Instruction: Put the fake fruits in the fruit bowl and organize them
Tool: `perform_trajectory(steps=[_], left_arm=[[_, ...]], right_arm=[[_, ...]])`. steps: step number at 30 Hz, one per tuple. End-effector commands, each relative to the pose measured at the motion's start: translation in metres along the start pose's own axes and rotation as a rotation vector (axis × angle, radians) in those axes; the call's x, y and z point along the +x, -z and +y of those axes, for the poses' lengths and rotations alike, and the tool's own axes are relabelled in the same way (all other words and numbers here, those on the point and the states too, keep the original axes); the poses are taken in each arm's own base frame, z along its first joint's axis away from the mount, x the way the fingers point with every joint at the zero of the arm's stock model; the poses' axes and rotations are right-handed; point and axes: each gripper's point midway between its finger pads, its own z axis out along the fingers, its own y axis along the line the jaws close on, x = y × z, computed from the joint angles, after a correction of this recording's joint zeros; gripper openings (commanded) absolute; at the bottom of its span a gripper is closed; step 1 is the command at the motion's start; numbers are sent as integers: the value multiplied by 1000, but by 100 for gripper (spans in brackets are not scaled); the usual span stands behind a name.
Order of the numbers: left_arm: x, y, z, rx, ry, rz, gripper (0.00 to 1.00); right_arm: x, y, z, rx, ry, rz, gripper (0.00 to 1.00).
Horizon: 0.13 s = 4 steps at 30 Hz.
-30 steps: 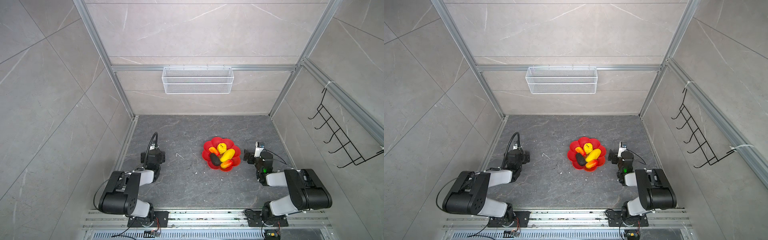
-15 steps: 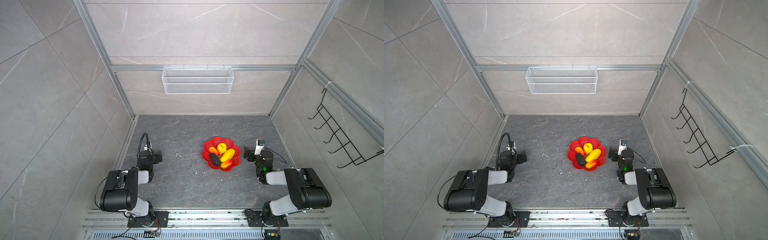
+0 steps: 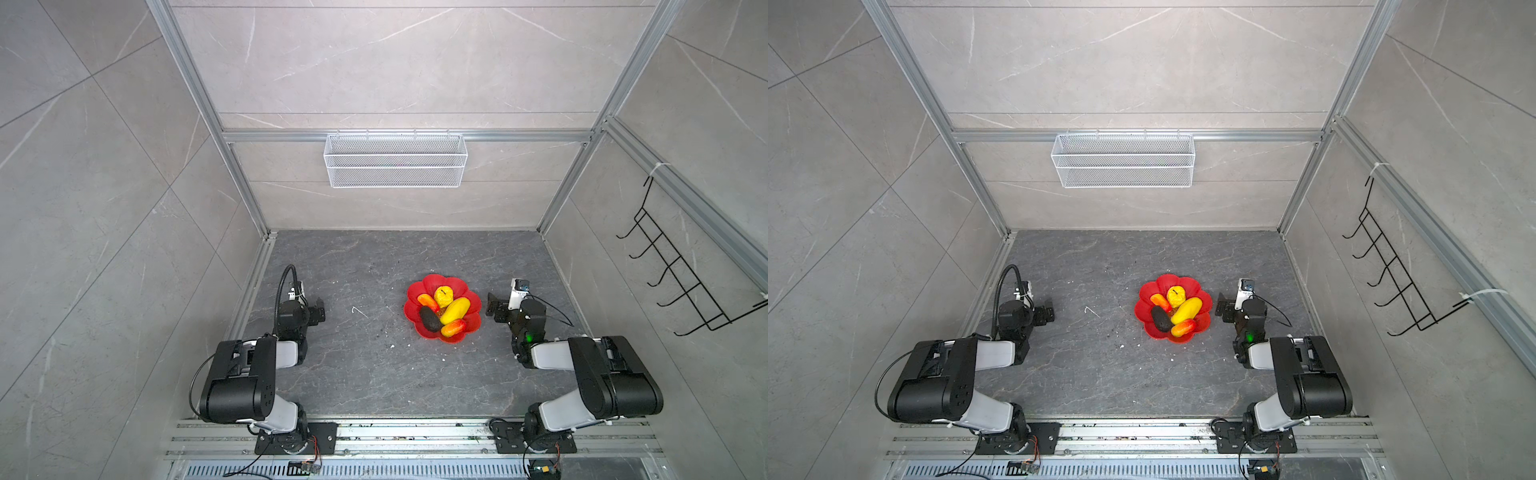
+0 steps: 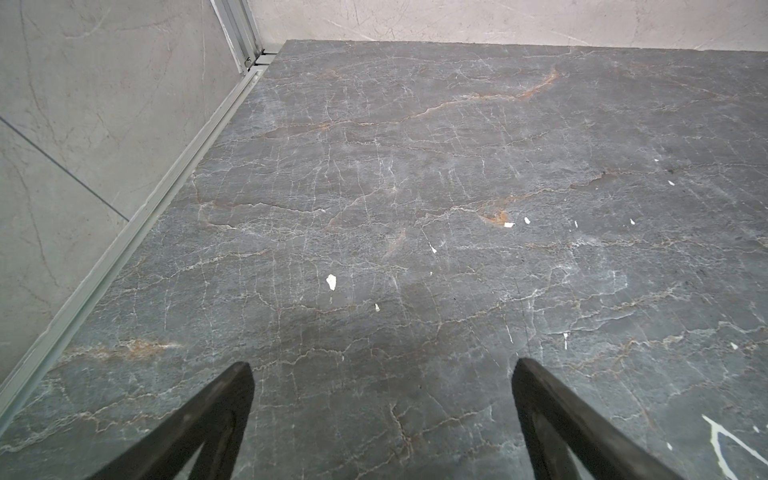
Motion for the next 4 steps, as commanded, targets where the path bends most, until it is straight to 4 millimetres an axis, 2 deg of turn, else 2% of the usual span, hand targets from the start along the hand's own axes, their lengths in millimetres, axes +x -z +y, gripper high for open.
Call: perform_trajectory(steps=[1,4], left_arm=[[-18,0,0,6,16,-66,100],[-18,0,1,4,15,-66,100]], right_arm=[[-11,-3,5,-16,8,-26,99],[-10,-3,5,-16,8,-25,100]])
